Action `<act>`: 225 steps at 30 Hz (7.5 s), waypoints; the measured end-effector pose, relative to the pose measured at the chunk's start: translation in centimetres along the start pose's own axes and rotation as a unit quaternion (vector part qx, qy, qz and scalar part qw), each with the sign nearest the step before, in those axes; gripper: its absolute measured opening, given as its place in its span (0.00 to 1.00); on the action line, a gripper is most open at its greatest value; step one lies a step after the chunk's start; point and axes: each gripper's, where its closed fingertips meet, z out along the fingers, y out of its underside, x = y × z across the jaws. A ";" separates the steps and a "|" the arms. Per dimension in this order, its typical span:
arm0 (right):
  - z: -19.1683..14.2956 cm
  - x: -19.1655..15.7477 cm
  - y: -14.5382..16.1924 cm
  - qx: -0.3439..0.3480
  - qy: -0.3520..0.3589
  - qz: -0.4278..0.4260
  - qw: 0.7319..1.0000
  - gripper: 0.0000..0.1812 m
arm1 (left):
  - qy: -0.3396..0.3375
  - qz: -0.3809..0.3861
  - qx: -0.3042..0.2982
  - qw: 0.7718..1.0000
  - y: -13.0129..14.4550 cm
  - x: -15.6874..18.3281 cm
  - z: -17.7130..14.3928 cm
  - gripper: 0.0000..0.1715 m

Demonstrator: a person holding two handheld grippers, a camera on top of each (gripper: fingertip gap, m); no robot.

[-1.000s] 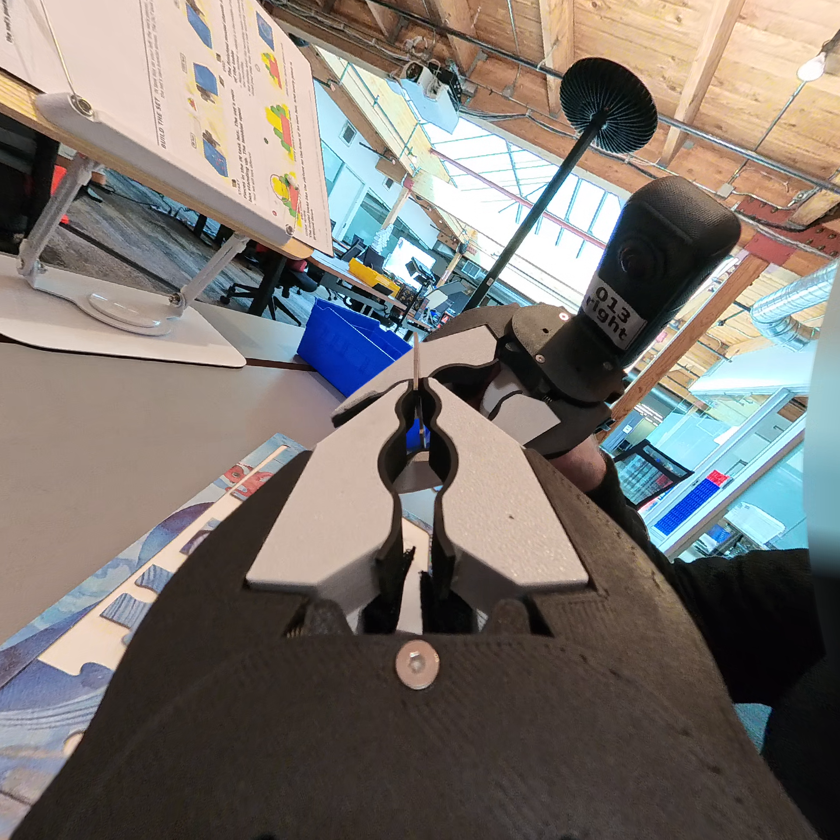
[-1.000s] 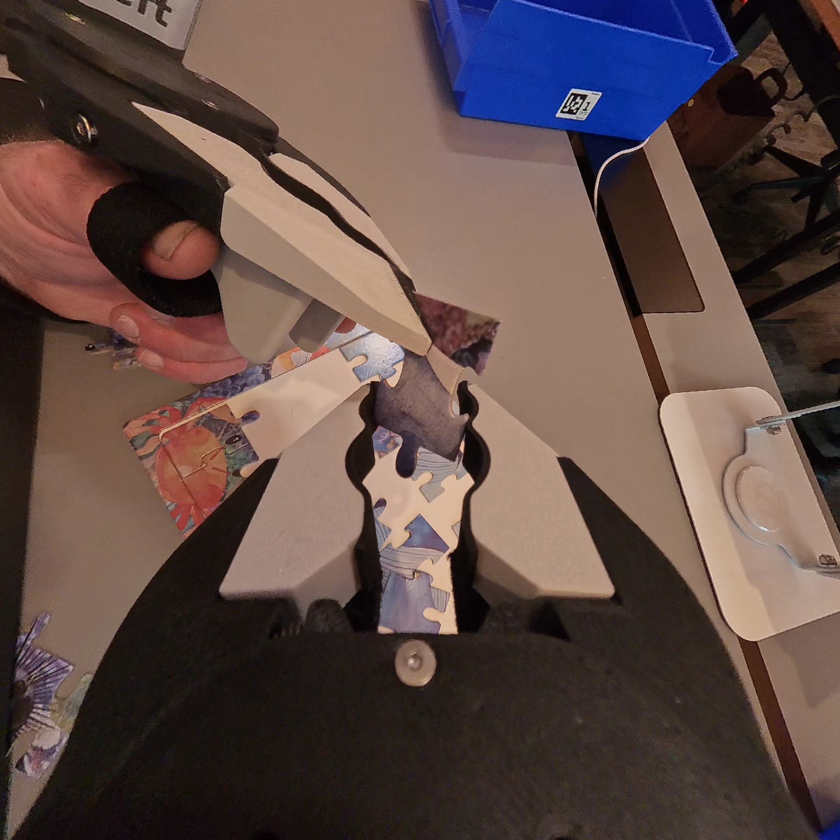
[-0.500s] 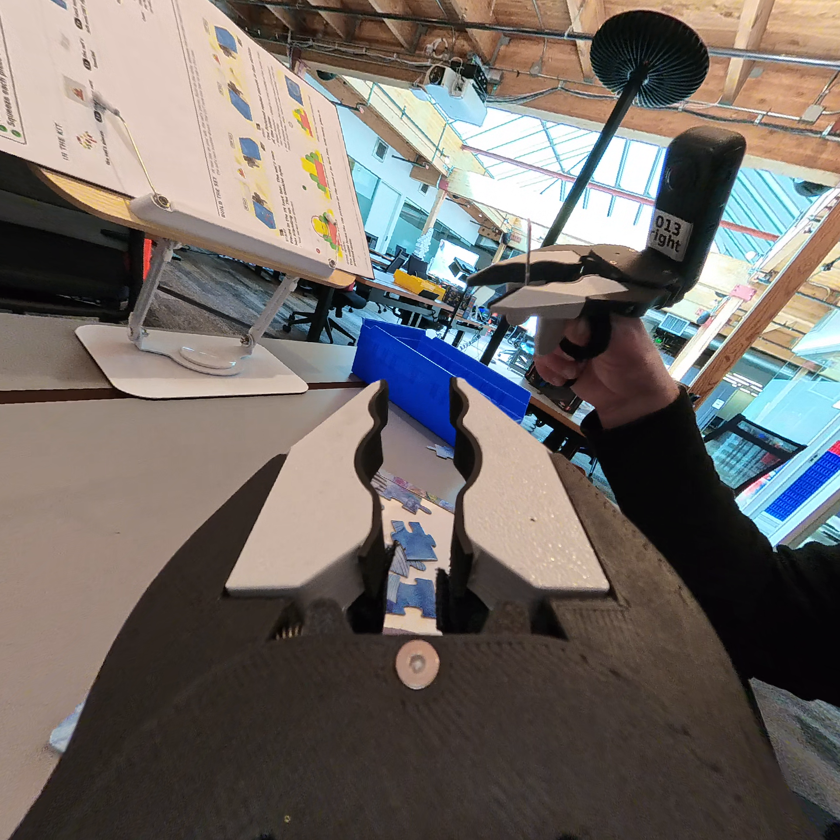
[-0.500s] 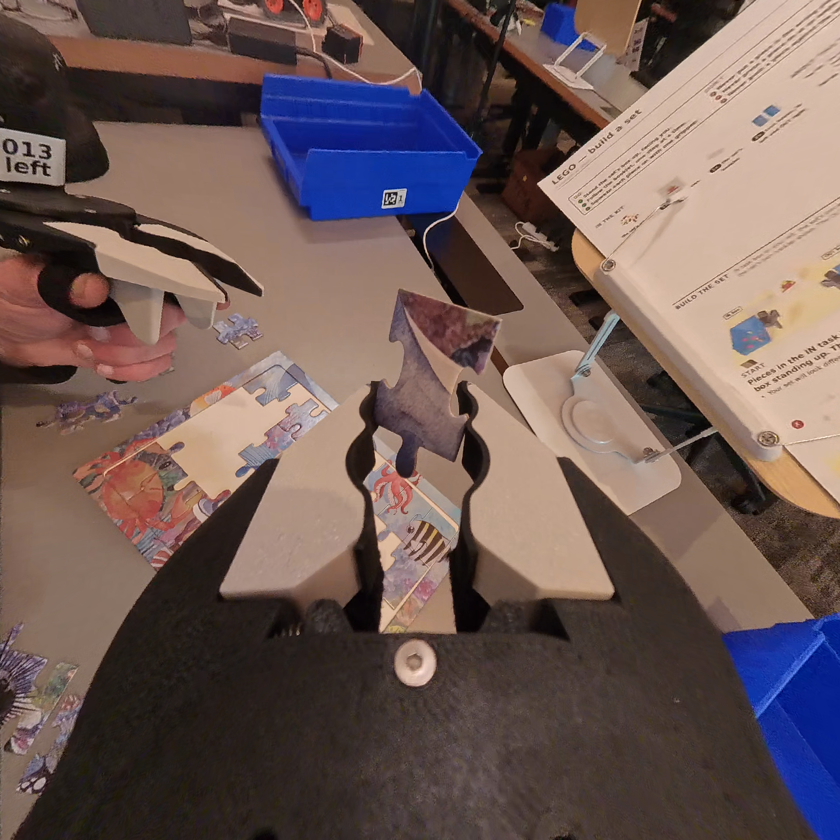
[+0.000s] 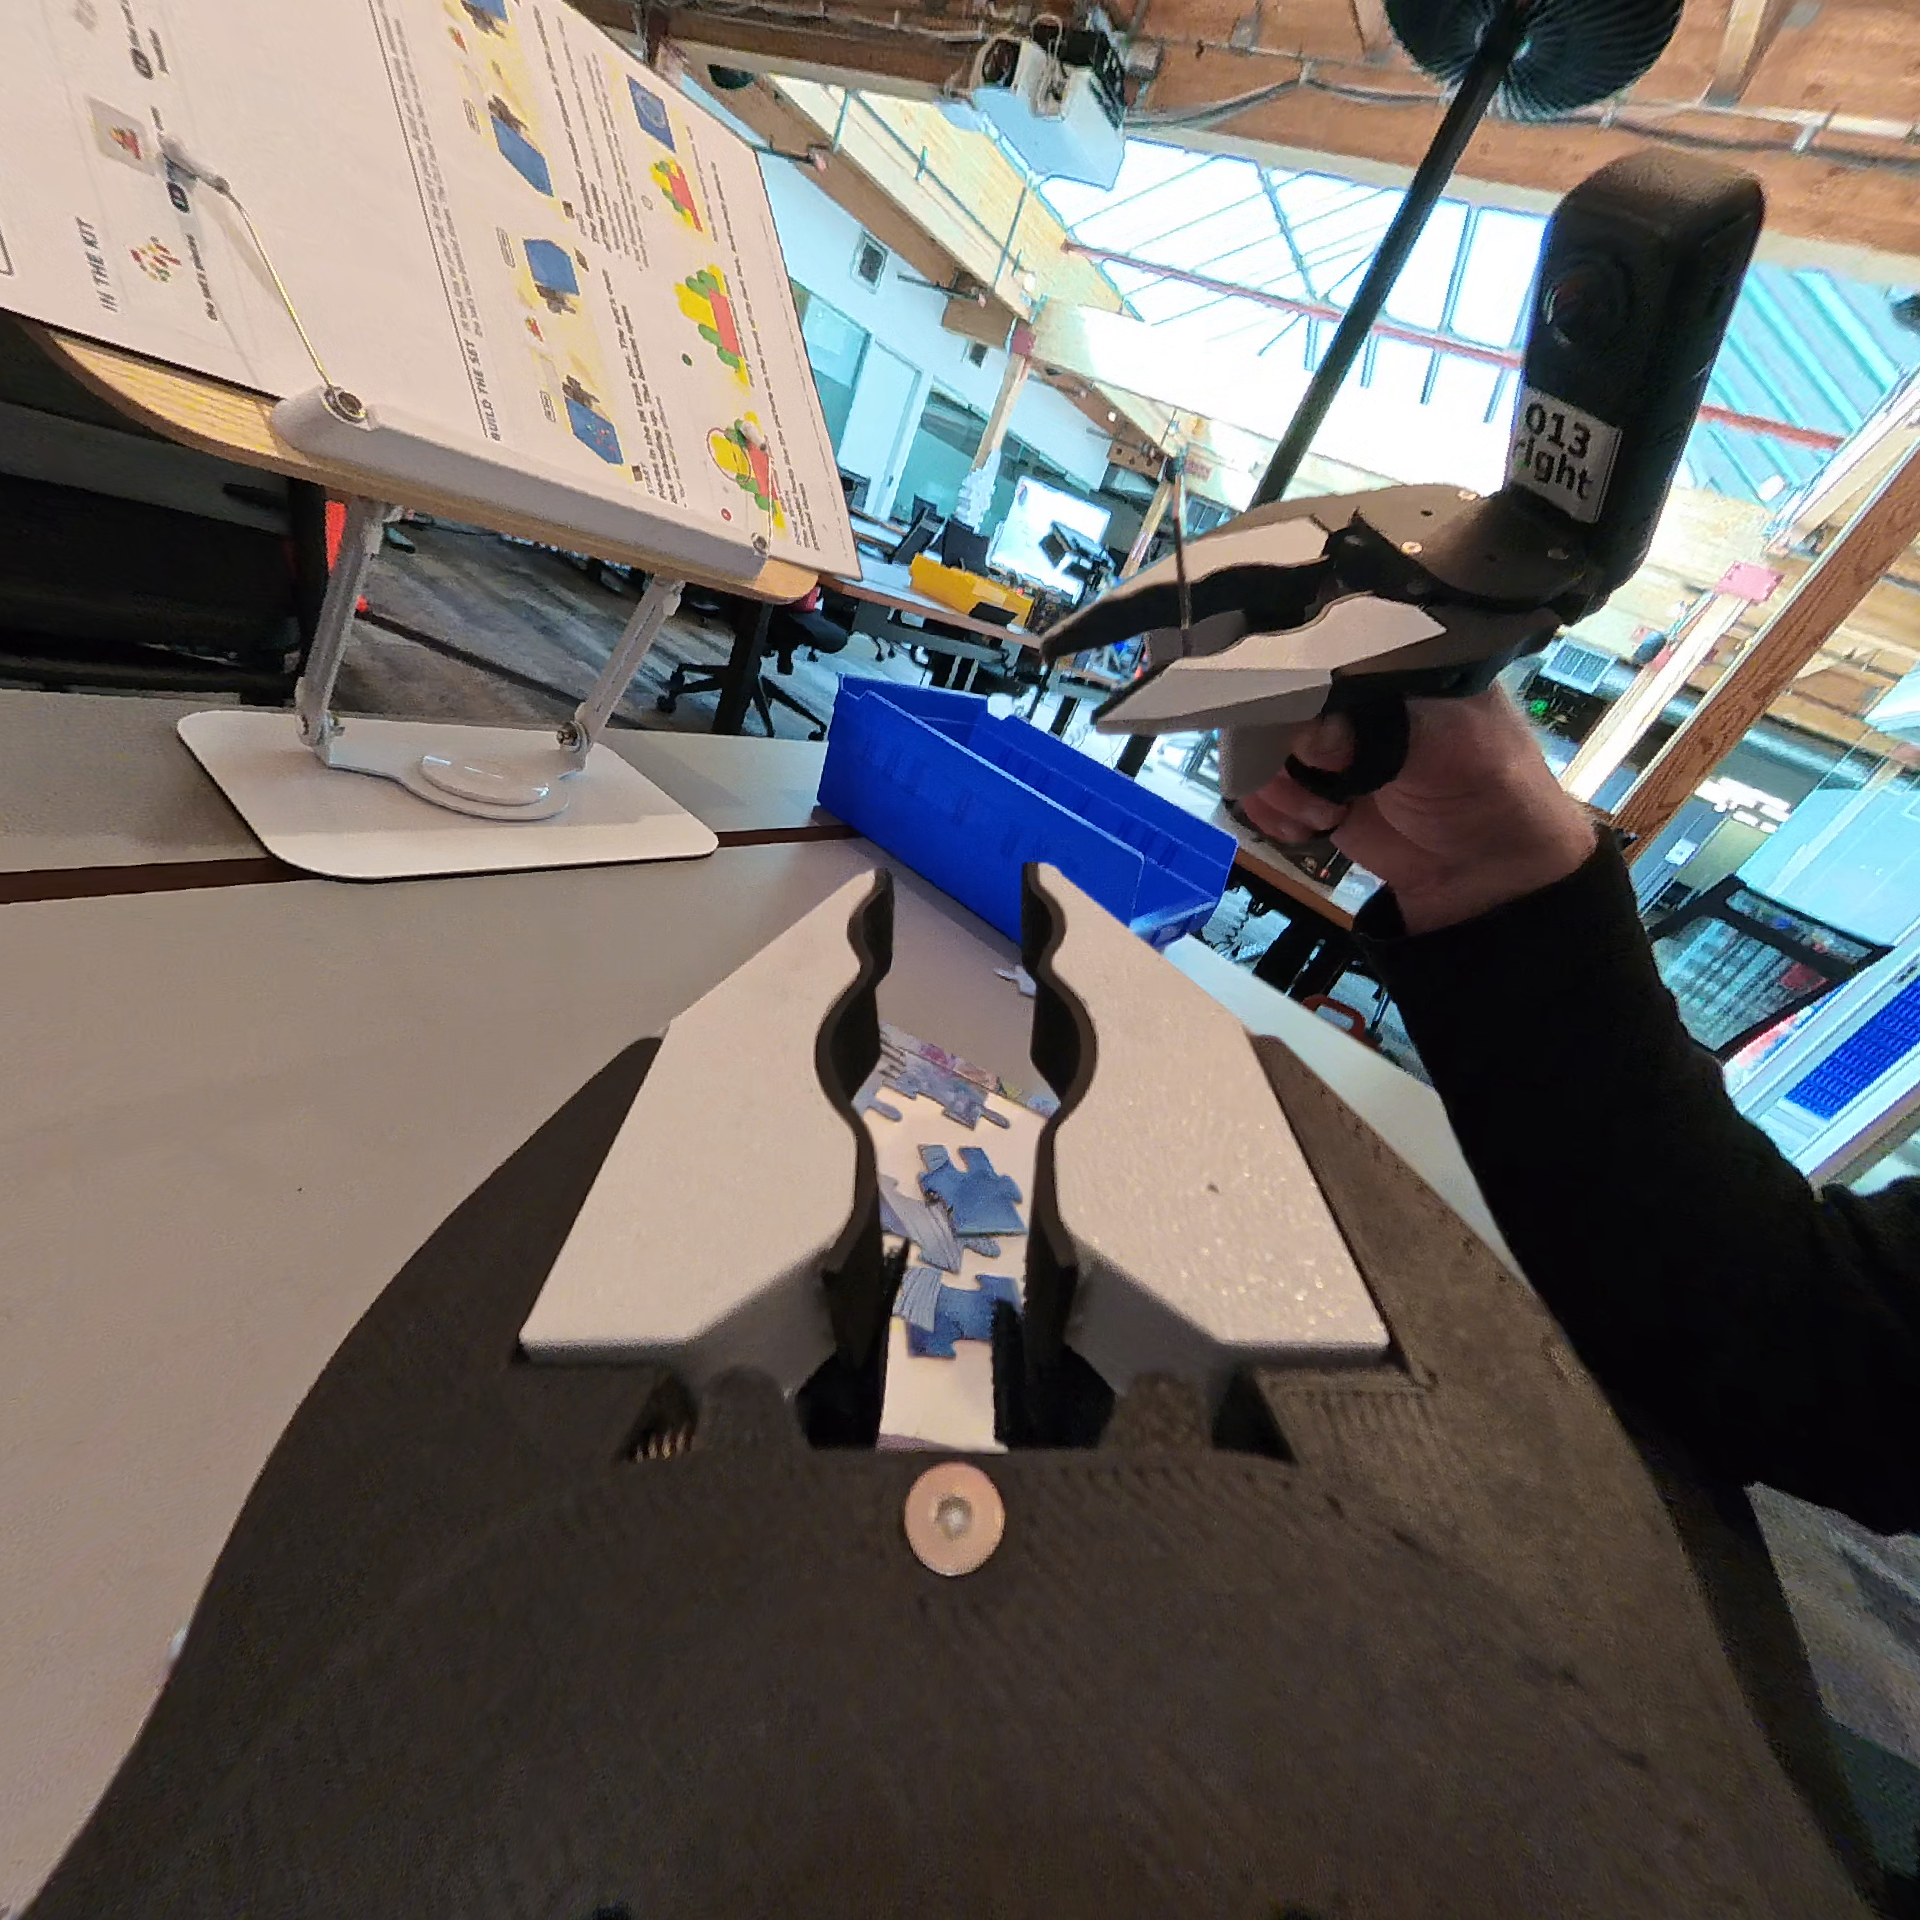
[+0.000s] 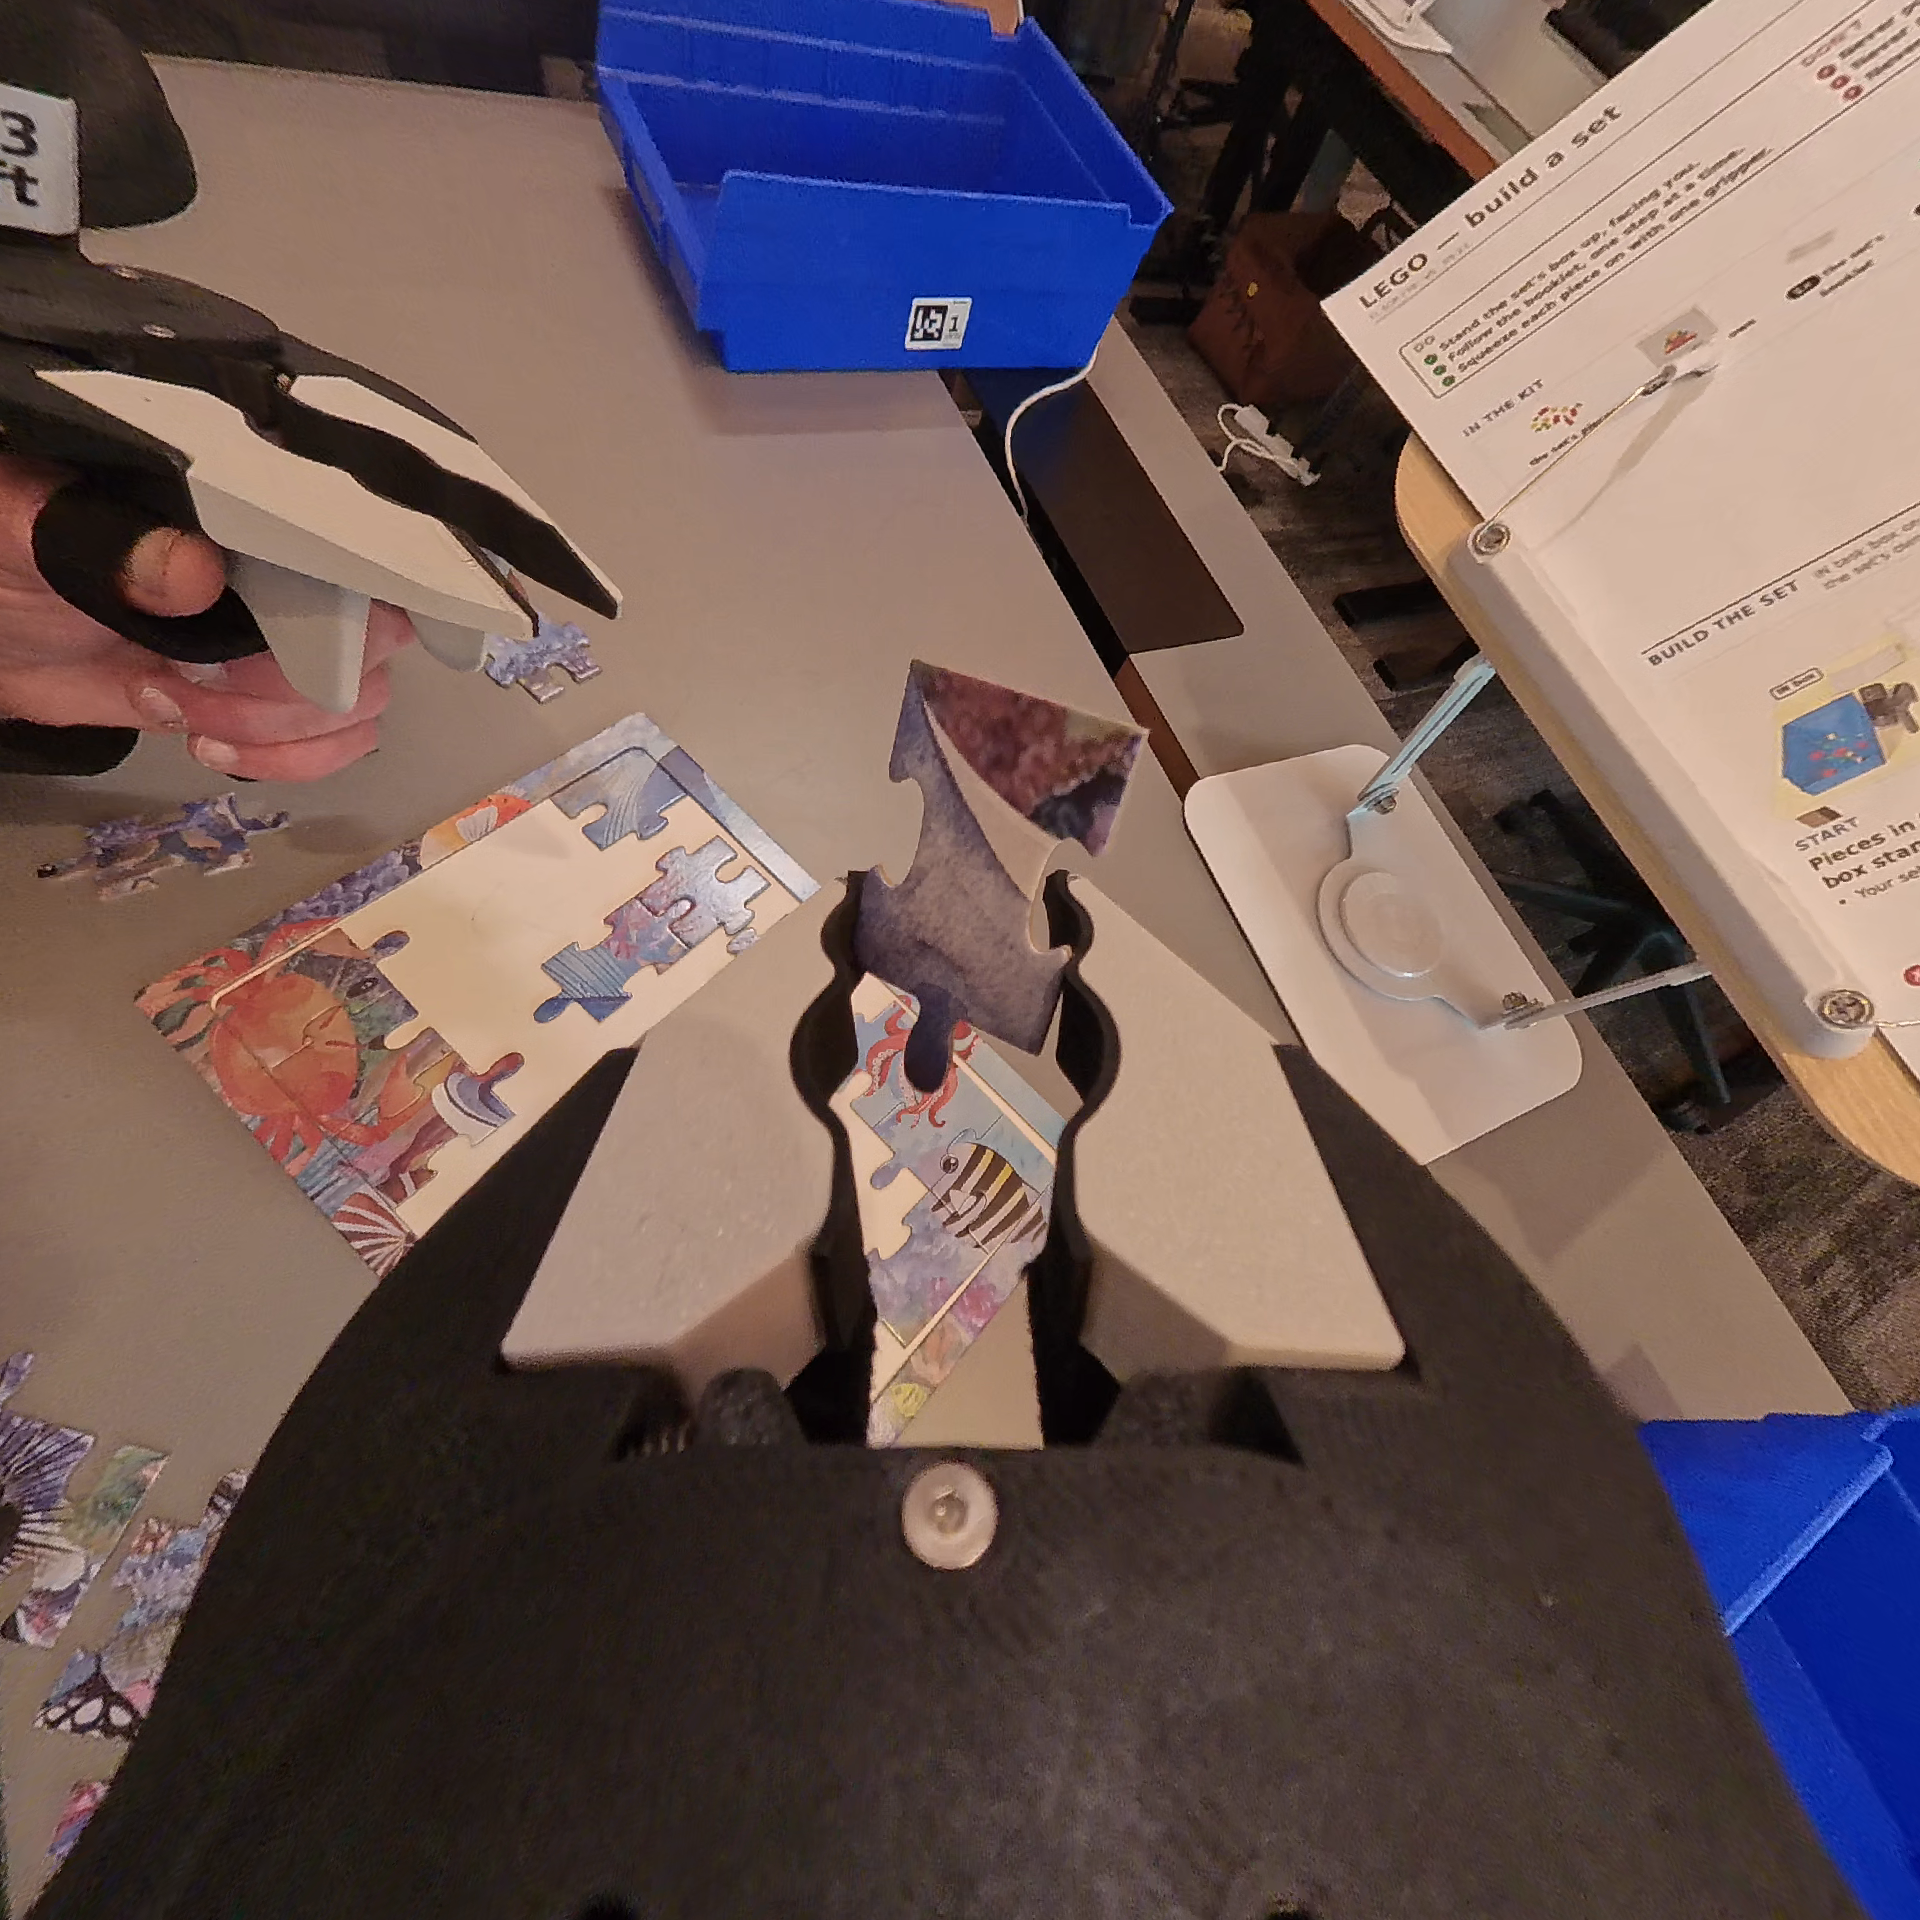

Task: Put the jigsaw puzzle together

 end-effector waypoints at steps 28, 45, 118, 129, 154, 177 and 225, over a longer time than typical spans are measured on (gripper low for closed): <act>-1.5 1.1 0.8 -0.010 -0.004 0.018 1.000 0.19 | -0.013 0.219 -0.453 0.864 17.9 -5.8 15.0 0.47; -1.2 1.6 1.8 -0.024 -0.006 0.031 0.999 0.19 | -0.027 0.215 -0.449 0.867 17.4 -6.6 15.7 0.25; -2.6 1.8 1.1 0.010 -0.030 0.057 0.998 0.18 | -0.005 0.235 -0.464 0.854 17.2 -7.8 19.9 0.26; -2.6 1.6 1.0 0.010 -0.033 0.053 0.998 0.18 | -0.027 0.201 -0.479 0.854 17.0 -9.1 19.2 0.39; 1.2 4.3 15.8 -0.280 -0.013 0.117 0.953 0.18 | 0.038 0.226 -0.522 0.821 18.0 -5.6 15.2 0.34; 3.6 3.2 23.2 -0.409 -0.038 0.111 0.905 0.18 | 0.050 0.235 -0.524 0.817 18.1 -5.4 14.9 0.34; 3.9 2.1 20.6 -0.347 -0.082 0.118 0.927 0.18 | 0.038 0.237 -0.525 0.816 17.7 -6.2 14.7 0.44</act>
